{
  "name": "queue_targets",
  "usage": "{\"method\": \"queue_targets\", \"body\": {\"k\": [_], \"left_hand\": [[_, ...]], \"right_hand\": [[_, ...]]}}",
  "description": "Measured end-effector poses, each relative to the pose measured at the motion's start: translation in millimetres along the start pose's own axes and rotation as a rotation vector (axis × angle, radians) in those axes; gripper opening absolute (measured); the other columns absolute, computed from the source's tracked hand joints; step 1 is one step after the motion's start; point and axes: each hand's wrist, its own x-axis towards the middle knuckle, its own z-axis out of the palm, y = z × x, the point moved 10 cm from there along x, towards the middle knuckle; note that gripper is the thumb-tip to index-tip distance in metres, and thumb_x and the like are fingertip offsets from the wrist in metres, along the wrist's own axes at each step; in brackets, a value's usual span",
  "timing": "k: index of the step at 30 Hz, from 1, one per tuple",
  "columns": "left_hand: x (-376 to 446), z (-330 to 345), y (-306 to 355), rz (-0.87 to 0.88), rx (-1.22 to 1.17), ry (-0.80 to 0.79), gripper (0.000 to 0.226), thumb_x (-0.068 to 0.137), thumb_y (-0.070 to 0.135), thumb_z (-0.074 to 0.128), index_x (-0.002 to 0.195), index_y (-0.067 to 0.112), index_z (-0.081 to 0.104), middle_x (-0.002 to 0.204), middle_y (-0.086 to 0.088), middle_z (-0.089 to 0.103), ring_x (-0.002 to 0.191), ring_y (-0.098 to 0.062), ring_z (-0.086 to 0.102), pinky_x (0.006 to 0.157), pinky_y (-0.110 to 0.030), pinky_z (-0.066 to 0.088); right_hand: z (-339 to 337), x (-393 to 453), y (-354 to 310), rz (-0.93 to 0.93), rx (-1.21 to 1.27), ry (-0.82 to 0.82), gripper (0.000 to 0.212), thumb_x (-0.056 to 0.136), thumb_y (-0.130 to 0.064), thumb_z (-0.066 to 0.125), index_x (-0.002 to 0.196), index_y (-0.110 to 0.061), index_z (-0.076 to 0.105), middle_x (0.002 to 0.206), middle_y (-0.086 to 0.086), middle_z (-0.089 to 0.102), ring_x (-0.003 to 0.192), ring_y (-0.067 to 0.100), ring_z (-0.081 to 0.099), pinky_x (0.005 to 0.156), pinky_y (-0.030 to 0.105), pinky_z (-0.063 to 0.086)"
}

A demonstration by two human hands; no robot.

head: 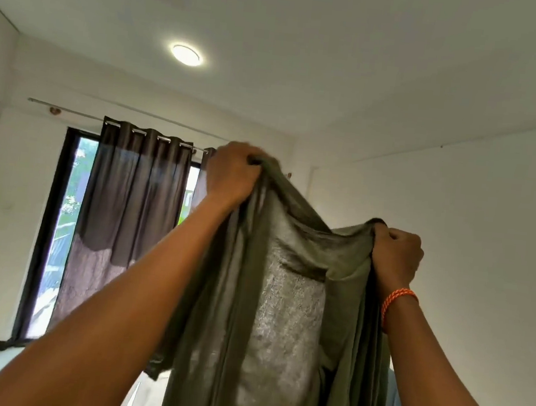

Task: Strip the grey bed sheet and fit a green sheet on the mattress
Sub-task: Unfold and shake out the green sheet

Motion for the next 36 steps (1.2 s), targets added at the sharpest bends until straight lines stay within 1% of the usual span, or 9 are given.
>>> {"method": "queue_targets", "body": {"k": [3, 8, 13, 18, 25, 28, 30, 32, 36], "left_hand": [[9.3, -10.6, 37.6, 0.123, -0.038, 0.041, 0.039, 0.077, 0.018, 0.057, 0.100, 0.035, 0.083, 0.100, 0.009, 0.080, 0.097, -0.016, 0.073, 0.084, -0.035, 0.059], [-2.2, -5.2, -5.7, -0.033, 0.074, 0.013, 0.032, 0.087, 0.015, 0.060, 0.101, 0.030, 0.084, 0.101, 0.000, 0.080, 0.093, -0.019, 0.072, 0.076, -0.027, 0.053], [-24.3, 14.4, -45.9, -0.103, 0.247, -0.107, 0.021, 0.095, 0.029, 0.067, 0.108, 0.035, 0.081, 0.107, 0.003, 0.079, 0.099, -0.026, 0.071, 0.086, -0.046, 0.060], [-41.5, 17.2, -77.4, -0.174, 0.267, -0.111, 0.017, 0.097, 0.034, 0.067, 0.100, 0.030, 0.083, 0.096, 0.001, 0.074, 0.087, -0.025, 0.067, 0.070, -0.033, 0.049], [-53.0, 37.9, -83.1, -0.243, 0.238, -0.198, 0.022, 0.102, 0.034, 0.057, 0.098, 0.028, 0.077, 0.100, -0.001, 0.074, 0.091, -0.027, 0.068, 0.084, -0.046, 0.060], [-72.8, 62.8, -73.4, -0.253, 0.077, -0.267, 0.032, 0.107, 0.023, 0.043, 0.110, 0.033, 0.073, 0.123, 0.007, 0.066, 0.100, -0.015, 0.062, 0.092, -0.040, 0.054], [-93.0, 81.9, -61.4, -0.266, -0.107, -0.319, 0.044, 0.109, 0.009, 0.032, 0.123, 0.030, 0.068, 0.130, 0.004, 0.057, 0.092, -0.008, 0.058, 0.083, -0.026, 0.051], [-114.7, 103.0, -51.7, -0.271, -0.223, -0.383, 0.048, 0.109, 0.005, 0.029, 0.116, 0.025, 0.072, 0.126, -0.011, 0.065, 0.081, -0.021, 0.065, 0.074, -0.035, 0.056], [-173.7, 154.4, -28.9, -0.275, -0.293, -0.650, 0.047, 0.109, 0.007, 0.039, 0.096, 0.019, 0.083, 0.111, -0.005, 0.077, 0.097, -0.017, 0.071, 0.091, -0.027, 0.056]], "right_hand": [[-2.3, 1.8, 5.8, 0.012, 0.014, 0.019, 0.038, 0.085, -0.034, 0.063, 0.056, -0.015, 0.050, 0.056, 0.006, 0.042, 0.052, 0.022, 0.040, 0.055, 0.033, 0.037], [2.2, -2.1, -12.5, -0.085, 0.028, -0.066, 0.037, 0.087, -0.023, 0.063, 0.055, -0.014, 0.046, 0.054, 0.003, 0.040, 0.052, 0.018, 0.037, 0.055, 0.030, 0.032], [-11.4, 0.0, -11.5, -0.077, 0.022, -0.055, 0.039, 0.085, -0.027, 0.063, 0.054, -0.017, 0.042, 0.054, 0.001, 0.038, 0.052, 0.017, 0.037, 0.055, 0.031, 0.032], [-22.6, 2.1, -1.6, -0.078, -0.027, -0.075, 0.042, 0.088, -0.030, 0.065, 0.053, -0.013, 0.049, 0.053, 0.003, 0.044, 0.053, 0.018, 0.041, 0.057, 0.032, 0.036], [-23.3, -17.4, 16.1, -0.103, -0.032, -0.186, 0.051, 0.088, -0.036, 0.070, 0.055, -0.004, 0.046, 0.053, 0.002, 0.039, 0.052, 0.016, 0.036, 0.056, 0.031, 0.031], [-15.2, -37.6, 24.8, -0.137, -0.050, -0.293, 0.055, 0.092, -0.035, 0.070, 0.059, 0.000, 0.044, 0.054, 0.002, 0.036, 0.053, 0.014, 0.033, 0.057, 0.030, 0.029], [-12.3, -51.7, 33.8, -0.132, -0.071, -0.339, 0.055, 0.092, -0.034, 0.071, 0.060, 0.003, 0.045, 0.055, 0.002, 0.036, 0.054, 0.014, 0.032, 0.057, 0.030, 0.027], [-11.8, -63.1, 43.9, -0.120, -0.094, -0.356, 0.055, 0.092, -0.034, 0.071, 0.061, 0.004, 0.048, 0.055, 0.004, 0.037, 0.053, 0.014, 0.032, 0.056, 0.030, 0.028], [-21.2, -76.2, 65.9, -0.072, -0.130, -0.342, 0.052, 0.091, -0.035, 0.071, 0.055, -0.007, 0.047, 0.055, 0.004, 0.038, 0.051, 0.016, 0.034, 0.057, 0.031, 0.030]]}}
